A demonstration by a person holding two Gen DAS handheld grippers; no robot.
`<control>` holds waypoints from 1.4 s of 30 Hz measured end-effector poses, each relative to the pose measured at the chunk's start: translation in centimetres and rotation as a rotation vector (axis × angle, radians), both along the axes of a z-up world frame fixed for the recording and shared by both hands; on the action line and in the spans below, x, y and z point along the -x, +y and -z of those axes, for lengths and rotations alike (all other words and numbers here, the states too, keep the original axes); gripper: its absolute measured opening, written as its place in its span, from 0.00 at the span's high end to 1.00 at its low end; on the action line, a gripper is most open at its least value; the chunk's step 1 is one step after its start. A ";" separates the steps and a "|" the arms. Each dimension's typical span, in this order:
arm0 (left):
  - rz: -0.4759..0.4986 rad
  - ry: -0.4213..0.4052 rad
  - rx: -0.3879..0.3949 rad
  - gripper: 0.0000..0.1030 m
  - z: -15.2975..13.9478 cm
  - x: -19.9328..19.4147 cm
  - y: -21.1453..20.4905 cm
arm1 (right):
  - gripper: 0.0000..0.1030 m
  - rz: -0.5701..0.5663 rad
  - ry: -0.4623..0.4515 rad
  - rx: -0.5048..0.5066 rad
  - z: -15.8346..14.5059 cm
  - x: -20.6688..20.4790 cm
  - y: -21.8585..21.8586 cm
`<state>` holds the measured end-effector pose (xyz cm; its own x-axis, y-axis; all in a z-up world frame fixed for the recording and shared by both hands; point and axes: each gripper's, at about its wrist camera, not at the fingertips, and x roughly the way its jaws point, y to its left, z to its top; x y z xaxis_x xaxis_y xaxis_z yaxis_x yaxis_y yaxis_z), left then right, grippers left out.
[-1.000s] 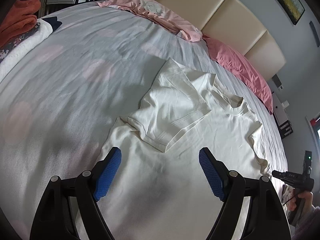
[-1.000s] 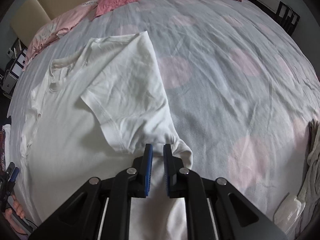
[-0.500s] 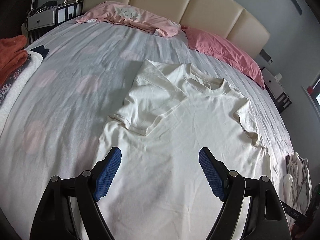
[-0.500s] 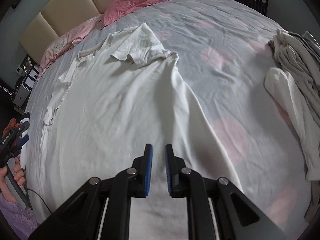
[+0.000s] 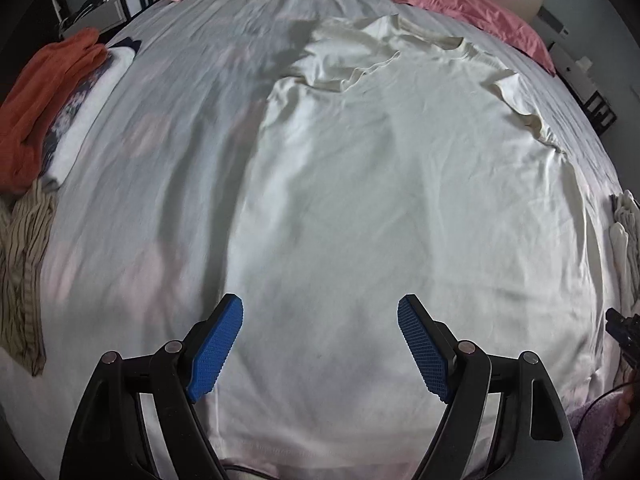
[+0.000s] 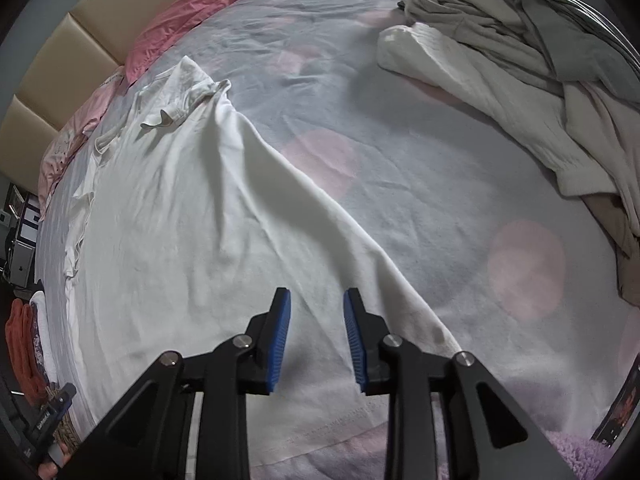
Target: Fold clothes
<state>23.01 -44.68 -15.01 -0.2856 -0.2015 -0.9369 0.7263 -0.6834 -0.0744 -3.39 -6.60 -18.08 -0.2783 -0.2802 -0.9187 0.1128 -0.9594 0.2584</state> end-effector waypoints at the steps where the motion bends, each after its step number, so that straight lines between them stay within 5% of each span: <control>1: -0.027 0.002 0.001 0.22 -0.3 -0.7 -0.2 | 0.64 0.000 0.000 -0.012 0.0 0.0 0.1; 4: -0.112 0.000 -0.012 0.22 -0.6 -2.8 -0.8 | 0.54 0.016 0.003 -0.042 -0.1 0.0 0.7; 11: -0.281 -0.091 -0.196 0.22 3.2 -6.4 -2.9 | 0.53 0.143 -0.020 -0.111 0.4 0.9 2.8; 18: -0.251 -0.130 -0.266 0.22 4.9 -6.2 -2.2 | 0.50 0.085 -0.160 -0.157 3.3 1.8 1.6; 27: -0.221 -0.202 -0.278 0.22 6.4 -5.9 -1.4 | 0.46 0.058 -0.177 -0.142 3.4 1.9 1.7; 37: -0.212 -0.184 -0.272 0.22 6.3 -6.6 -0.7 | 0.63 0.014 -0.176 -0.129 3.1 1.4 1.1; 42: -0.207 -0.166 -0.262 0.39 6.0 -6.9 -0.2 | 0.81 -0.011 -0.167 -0.109 2.8 1.1 0.9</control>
